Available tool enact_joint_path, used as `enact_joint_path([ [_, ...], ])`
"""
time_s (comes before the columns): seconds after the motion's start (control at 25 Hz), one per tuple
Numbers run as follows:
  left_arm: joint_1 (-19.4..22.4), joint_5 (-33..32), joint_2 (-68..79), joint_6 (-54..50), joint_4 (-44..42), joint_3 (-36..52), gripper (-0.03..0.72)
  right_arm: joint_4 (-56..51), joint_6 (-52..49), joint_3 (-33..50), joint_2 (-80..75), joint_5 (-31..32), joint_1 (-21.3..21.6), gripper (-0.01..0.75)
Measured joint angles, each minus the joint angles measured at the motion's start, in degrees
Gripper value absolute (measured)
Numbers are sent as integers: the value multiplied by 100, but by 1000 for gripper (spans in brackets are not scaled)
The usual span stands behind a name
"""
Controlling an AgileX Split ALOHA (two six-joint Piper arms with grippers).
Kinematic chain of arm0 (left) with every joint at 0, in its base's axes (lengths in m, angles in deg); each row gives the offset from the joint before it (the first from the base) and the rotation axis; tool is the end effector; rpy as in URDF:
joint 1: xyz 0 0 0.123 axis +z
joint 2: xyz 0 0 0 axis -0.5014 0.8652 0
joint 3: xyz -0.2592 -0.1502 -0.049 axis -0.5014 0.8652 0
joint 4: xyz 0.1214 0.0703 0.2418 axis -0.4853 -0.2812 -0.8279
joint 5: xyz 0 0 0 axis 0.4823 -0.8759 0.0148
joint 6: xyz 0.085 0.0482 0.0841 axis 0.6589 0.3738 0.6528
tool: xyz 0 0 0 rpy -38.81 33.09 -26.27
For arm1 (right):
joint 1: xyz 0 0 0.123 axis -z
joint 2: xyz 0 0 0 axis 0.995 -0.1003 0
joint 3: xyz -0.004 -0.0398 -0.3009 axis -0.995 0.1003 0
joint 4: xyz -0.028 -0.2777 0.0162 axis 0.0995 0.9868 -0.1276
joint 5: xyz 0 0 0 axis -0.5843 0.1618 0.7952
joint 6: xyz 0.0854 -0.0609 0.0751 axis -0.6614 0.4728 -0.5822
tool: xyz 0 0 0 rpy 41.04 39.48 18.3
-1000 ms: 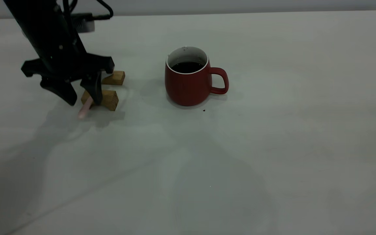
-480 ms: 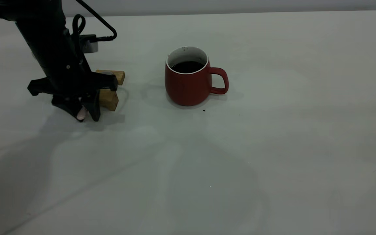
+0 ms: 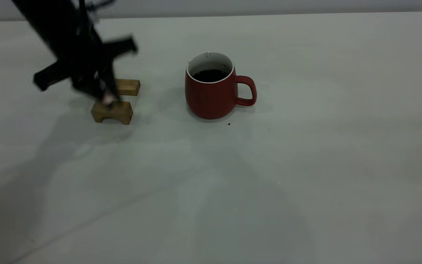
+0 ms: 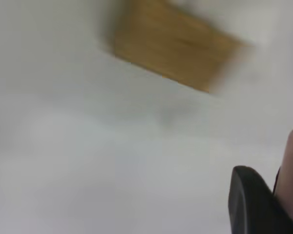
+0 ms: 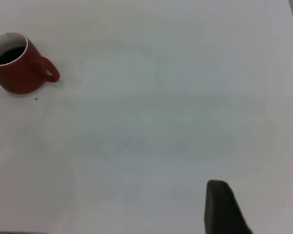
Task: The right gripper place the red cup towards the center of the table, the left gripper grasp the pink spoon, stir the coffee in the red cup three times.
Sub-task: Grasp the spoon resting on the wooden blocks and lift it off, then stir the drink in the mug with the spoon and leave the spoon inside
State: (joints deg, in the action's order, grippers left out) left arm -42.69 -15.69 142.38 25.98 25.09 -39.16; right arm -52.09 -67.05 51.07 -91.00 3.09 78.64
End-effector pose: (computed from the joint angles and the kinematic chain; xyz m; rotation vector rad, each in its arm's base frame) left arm 0.4251 -0.1254 0.0314 -0.6640 2.9038 -0.4797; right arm 0.0367 0.0011 0.2546 -0.0369 2.1667 0.0663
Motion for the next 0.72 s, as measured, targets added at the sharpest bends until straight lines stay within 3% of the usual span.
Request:
enact_joint_path([
  [0.48, 0, -1525, -339, -677, 6553, -6, 135, 0, 0, 0, 0, 0, 0, 394],
  [0.56, 0, -1618, -339, -857, 7032, -6, 135, 0, 0, 0, 0, 0, 0, 394],
  [0.72, -56, -1473, -343, -2106, 7207, -6, 135, 0, 0, 0, 0, 0, 0, 394],
])
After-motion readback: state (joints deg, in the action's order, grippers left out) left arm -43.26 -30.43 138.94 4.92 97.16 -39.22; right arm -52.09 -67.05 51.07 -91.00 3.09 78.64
